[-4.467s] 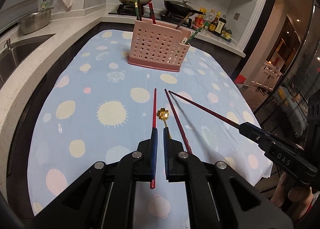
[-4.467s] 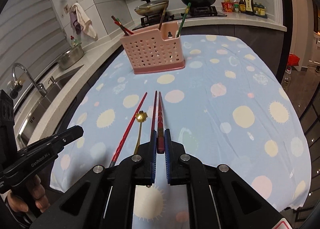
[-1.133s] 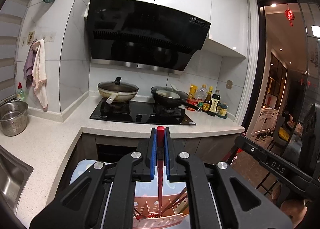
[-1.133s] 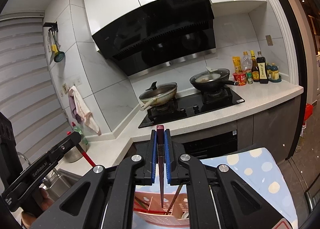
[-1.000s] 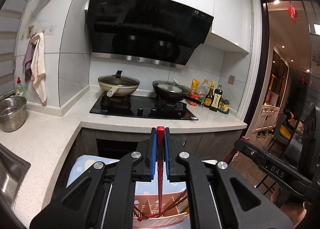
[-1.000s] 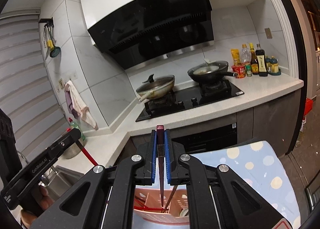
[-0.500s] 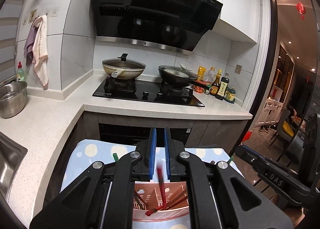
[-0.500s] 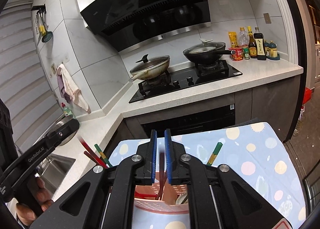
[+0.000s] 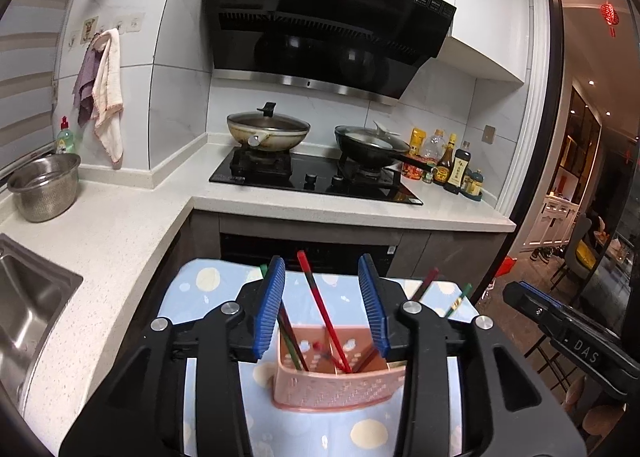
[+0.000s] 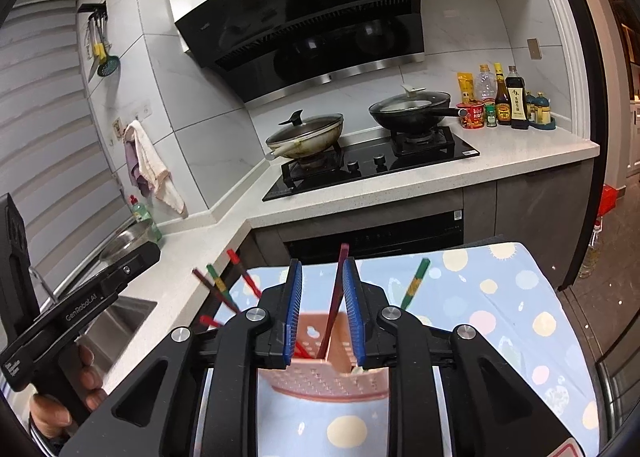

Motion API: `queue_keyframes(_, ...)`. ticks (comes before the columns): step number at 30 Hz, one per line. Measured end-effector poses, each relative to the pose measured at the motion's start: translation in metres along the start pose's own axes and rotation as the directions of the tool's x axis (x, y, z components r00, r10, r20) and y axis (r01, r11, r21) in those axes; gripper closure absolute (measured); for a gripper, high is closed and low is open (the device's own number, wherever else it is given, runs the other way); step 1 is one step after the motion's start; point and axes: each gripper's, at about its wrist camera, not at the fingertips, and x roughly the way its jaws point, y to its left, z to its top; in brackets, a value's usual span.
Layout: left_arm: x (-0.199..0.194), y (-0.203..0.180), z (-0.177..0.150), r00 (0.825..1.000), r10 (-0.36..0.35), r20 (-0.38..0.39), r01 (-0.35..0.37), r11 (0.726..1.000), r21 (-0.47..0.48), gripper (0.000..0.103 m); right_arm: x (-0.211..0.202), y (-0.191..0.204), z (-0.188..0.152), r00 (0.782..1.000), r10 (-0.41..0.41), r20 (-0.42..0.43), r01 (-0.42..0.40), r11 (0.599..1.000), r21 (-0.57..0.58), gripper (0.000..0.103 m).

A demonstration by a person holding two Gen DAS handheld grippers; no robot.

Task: Organize utensils
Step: 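Move both open tools back toward the gold spoon on the table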

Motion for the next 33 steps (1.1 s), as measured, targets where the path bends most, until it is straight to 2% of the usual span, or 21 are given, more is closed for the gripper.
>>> queue_keyframes(7, -0.023, 0.002, -0.048, 0.996, 0.016, -0.091, -0.017, 1.000, -0.012, 0.065, -0.030, 0.003, -0.055, 0.995, -0.013, -0.097, 0.008, 0.999, -0.053, 0.081)
queue_keyframes(13, -0.039, 0.001, -0.109, 0.979, 0.042, -0.202, -0.045, 0.999, -0.007, 0.064, -0.051, -0.002, -0.115, 0.974, -0.034, -0.224, 0.021, 0.998, -0.062, 0.081)
queue_keyframes(18, -0.051, -0.001, -0.165, 0.950, 0.056, -0.307, -0.062, 0.998, -0.010, 0.064, -0.065, -0.010, -0.168, 0.946, -0.054, -0.320, 0.043, 0.998, -0.040, 0.081)
queue_keyframes(24, -0.066, -0.006, -0.220, 0.918, 0.086, -0.387, -0.088, 0.996, 0.011, 0.064, -0.078, -0.010, -0.225, 0.910, -0.072, -0.407, 0.048, 0.996, -0.068, 0.081)
queue_keyframes(33, -0.083, -0.006, -0.270, 0.870, 0.143, -0.473, -0.152, 0.988, 0.019, 0.057, -0.089, 0.009, -0.281, 0.865, -0.054, -0.499, -0.004, 0.994, -0.113, 0.081)
